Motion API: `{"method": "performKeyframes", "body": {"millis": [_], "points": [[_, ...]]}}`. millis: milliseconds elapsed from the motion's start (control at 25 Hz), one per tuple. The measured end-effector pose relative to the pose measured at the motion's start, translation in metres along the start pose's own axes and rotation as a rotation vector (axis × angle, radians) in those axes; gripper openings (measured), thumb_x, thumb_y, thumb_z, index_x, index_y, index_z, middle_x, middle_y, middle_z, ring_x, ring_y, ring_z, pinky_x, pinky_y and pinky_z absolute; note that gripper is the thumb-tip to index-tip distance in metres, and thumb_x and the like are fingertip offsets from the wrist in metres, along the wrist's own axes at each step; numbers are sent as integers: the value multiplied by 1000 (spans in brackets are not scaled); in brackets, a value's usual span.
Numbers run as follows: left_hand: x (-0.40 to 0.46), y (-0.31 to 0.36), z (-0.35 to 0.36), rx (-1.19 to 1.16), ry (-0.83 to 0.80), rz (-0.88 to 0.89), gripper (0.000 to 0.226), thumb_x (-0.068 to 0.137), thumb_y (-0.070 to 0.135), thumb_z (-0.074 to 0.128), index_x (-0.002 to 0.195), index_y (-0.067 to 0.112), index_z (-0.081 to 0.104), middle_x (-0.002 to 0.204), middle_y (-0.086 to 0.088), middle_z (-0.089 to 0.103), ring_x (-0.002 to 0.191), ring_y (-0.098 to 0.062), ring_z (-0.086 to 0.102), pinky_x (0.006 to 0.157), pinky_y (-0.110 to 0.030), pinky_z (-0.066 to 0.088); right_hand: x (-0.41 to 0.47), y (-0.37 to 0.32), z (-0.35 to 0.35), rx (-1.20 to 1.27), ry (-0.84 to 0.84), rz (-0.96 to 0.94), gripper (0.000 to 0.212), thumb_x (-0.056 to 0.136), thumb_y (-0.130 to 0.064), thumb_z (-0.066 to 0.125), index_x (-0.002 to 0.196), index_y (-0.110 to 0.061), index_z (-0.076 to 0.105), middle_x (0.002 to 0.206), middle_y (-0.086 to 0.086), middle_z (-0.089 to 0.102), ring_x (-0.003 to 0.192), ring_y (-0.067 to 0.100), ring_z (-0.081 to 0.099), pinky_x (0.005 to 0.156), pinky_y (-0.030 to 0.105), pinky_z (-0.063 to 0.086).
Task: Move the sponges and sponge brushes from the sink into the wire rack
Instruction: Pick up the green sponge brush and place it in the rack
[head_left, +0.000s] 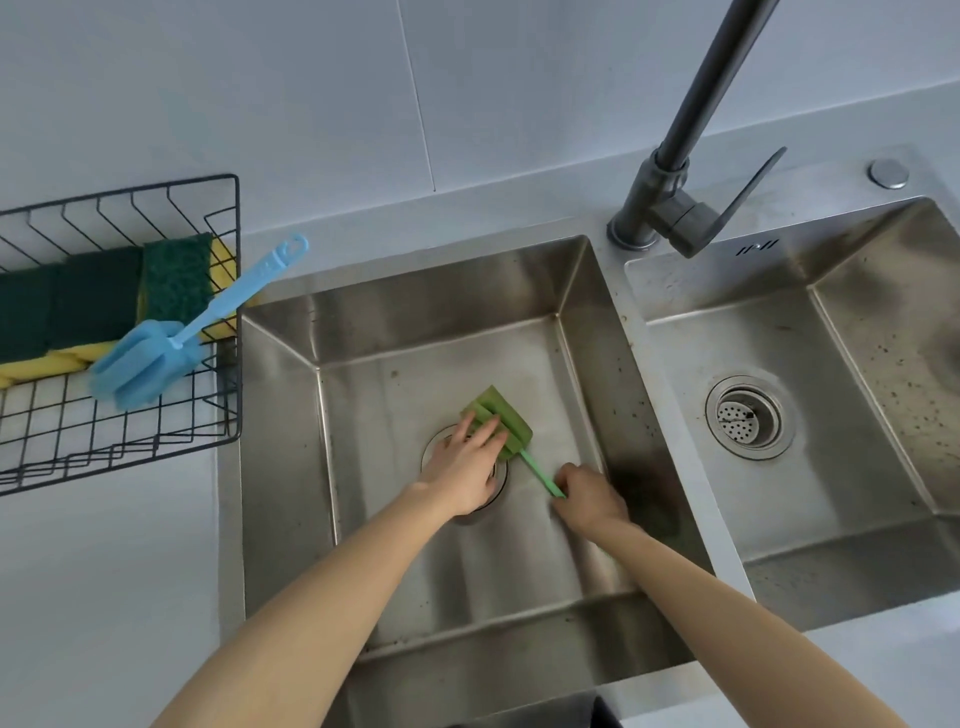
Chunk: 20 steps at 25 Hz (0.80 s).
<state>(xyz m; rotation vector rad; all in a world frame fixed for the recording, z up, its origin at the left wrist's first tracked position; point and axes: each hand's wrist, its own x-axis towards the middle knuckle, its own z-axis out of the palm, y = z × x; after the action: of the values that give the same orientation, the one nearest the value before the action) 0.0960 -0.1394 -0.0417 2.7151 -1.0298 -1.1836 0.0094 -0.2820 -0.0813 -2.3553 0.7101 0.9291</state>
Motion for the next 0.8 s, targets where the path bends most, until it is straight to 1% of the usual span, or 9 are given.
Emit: {"method": "performKeyframes", "body": {"millis": [200,280,360,400,480,560,640,720,800], "points": [[1,-6,2,-2,15,3,65,91,18,45,146,17,11,159,2,0,146,-25,-4,116,-44,21,-3,-1,2,59,54,-36,25,90,-13,49,114,-7,54,120,14,53,108,31,55,87,36,47],[-2,-7,1,-14,34,-11,66,91,18,44,147,17,9,159,2,-1,146,-26,-3,115,-43,21,-7,1,-1,145,94,-82,21,88,-13,52,107,-6,56,114,14,55,100,30,56,82,35,47],[-7,-10,-2,-15,59,-20,68,90,19,45,147,17,7,159,1,-1,146,-27,-2,115,-43,20,-14,1,-8,216,143,-138,10,85,-13,55,93,-8,56,100,11,55,87,25,54,72,32,43],[-10,-12,-3,-4,81,-19,69,90,19,46,147,18,7,159,1,-1,146,-27,-2,116,-43,18,-17,0,-12,223,156,-175,6,84,-14,55,89,-10,54,94,7,53,82,22,52,67,29,40],[-17,-16,-7,29,150,-6,71,89,20,48,147,19,7,159,2,2,146,-27,-4,117,-45,14,-26,-3,-19,211,161,-270,8,83,-14,57,88,-7,57,87,2,50,78,20,50,64,26,36],[-25,-20,-12,72,238,3,72,88,21,50,146,19,8,158,1,5,146,-27,-4,118,-48,10,-33,-8,-25,232,174,-343,15,83,-13,58,92,-1,60,85,2,51,76,20,50,64,26,36],[-34,-22,-18,115,309,8,74,87,23,53,146,19,9,158,0,9,146,-27,-3,118,-50,7,-43,-15,-31,254,180,-399,16,83,-12,58,93,1,61,81,4,53,73,19,49,61,25,35],[-43,-24,-24,141,346,13,76,86,27,55,147,19,10,157,-2,12,146,-28,-2,118,-51,5,-52,-20,-38,256,156,-448,14,83,-13,57,91,-3,62,75,2,53,67,18,47,55,23,33],[-54,-26,-30,136,382,13,75,86,30,56,146,20,13,157,-2,15,146,-27,0,117,-50,5,-62,-26,-44,235,150,-490,10,84,-16,56,87,-8,62,67,-4,50,61,15,45,52,19,32]]}}
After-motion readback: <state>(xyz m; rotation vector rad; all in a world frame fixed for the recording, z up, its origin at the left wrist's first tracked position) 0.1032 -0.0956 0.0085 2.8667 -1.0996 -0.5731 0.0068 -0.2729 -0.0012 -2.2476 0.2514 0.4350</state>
